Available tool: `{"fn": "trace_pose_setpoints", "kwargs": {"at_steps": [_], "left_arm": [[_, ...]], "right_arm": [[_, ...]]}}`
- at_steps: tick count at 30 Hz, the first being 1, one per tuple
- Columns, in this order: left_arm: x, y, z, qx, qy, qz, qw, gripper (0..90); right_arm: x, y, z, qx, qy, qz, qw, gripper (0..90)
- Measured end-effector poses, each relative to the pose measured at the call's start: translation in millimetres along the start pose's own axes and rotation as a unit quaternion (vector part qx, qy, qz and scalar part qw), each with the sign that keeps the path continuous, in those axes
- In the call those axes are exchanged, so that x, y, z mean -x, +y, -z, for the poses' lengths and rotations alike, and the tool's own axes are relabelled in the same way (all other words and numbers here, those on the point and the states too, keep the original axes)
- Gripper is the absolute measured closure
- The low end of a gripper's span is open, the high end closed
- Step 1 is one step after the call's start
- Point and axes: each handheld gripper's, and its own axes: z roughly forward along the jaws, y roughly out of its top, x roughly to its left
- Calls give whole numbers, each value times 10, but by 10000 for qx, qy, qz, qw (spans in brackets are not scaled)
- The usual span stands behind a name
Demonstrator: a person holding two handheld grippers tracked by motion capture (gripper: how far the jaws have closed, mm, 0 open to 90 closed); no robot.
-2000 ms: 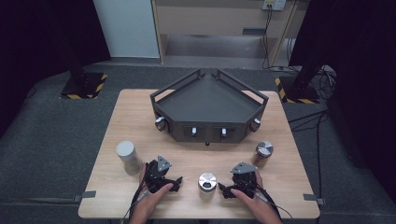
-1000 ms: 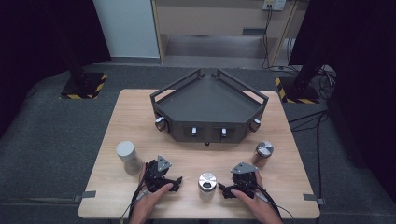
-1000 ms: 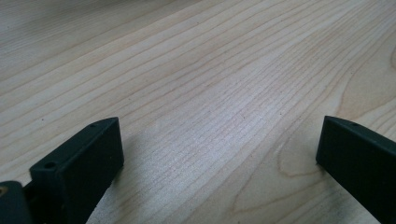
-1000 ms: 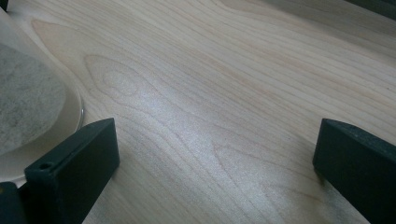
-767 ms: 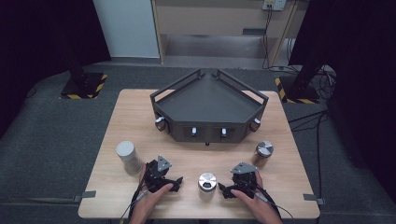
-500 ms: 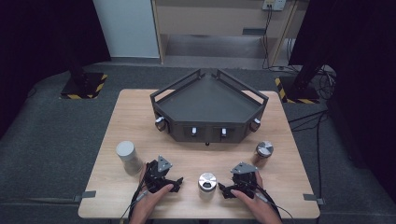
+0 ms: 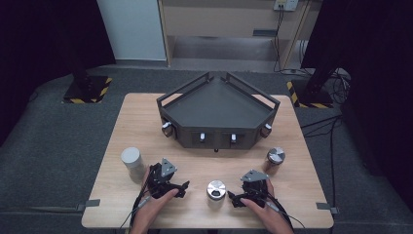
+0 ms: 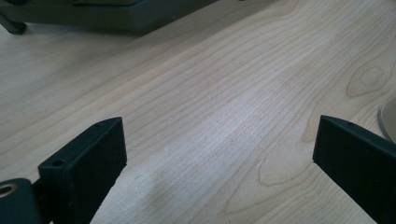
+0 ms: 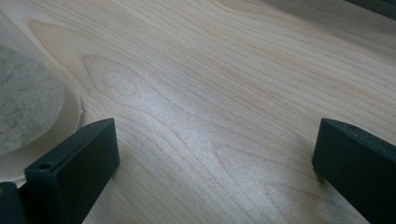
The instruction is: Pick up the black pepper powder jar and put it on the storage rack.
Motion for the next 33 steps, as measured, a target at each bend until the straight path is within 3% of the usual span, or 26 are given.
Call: {"fn": "trace_pose_setpoints", "kwargs": {"at_steps": [7,33], "left_arm": [[-39,89,103,2,8,-59,10000,15],[-267,376,511,359,35,-134,9993,18]], "right_arm": [[-1,-1,0,1,-1,0,10000,6],[-4,-2,1,3,-8,-7,10000,7]]}}
